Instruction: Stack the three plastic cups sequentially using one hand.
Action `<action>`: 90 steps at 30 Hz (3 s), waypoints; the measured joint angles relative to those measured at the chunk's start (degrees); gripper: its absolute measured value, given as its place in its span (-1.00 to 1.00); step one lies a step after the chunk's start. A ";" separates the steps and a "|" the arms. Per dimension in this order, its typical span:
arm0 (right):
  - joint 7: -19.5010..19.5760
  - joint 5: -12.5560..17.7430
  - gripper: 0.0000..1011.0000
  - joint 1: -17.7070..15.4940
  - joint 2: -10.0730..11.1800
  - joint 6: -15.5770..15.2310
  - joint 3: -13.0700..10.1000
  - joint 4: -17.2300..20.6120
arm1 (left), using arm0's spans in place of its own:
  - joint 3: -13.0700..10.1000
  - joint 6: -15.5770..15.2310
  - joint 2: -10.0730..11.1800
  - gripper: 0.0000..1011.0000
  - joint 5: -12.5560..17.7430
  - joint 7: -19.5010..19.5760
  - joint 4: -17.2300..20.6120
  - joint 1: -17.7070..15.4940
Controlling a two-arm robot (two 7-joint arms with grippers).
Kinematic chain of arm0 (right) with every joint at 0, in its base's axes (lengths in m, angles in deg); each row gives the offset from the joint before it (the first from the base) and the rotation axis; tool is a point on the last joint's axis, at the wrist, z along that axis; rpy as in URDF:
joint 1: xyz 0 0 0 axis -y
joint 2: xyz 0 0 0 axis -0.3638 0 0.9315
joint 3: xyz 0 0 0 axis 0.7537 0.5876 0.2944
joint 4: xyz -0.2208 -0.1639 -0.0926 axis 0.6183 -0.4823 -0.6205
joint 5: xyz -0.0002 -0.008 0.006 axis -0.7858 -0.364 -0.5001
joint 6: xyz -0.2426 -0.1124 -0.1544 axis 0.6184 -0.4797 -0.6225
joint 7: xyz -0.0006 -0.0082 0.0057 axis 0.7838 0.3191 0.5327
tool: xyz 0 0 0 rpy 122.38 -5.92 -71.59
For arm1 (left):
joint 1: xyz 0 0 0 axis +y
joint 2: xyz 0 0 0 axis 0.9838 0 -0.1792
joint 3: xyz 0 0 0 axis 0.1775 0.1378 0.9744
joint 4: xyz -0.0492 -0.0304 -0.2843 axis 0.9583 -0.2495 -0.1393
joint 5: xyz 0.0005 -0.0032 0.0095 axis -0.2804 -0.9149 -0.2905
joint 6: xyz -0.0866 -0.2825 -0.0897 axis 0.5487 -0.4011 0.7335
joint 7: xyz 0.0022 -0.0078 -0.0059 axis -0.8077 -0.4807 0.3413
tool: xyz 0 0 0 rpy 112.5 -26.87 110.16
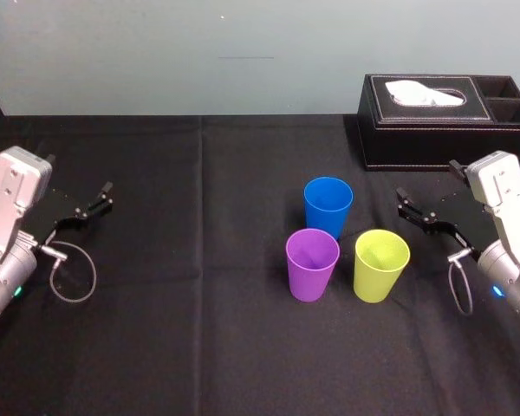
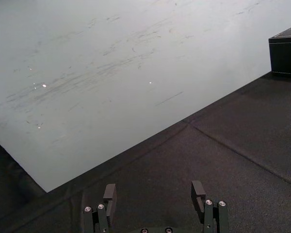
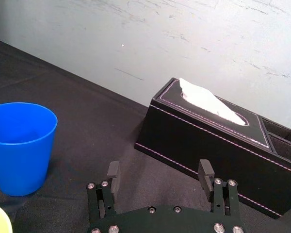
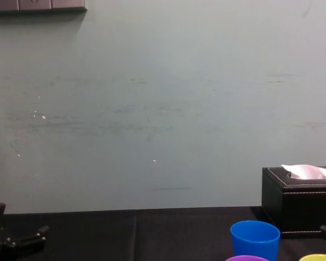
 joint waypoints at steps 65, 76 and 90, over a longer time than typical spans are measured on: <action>-0.30 -0.07 0.98 -1.11 -0.11 0.69 -1.92 1.36 | 0.00 0.00 0.00 1.00 0.00 0.00 0.00 0.00; -1.31 1.71 0.98 -7.17 2.24 0.76 -5.70 8.52 | 0.00 0.00 0.00 1.00 0.00 0.00 0.00 0.00; -4.67 8.85 0.98 -23.46 8.94 1.31 -14.08 20.47 | 0.00 0.00 0.00 1.00 0.00 0.00 0.00 0.00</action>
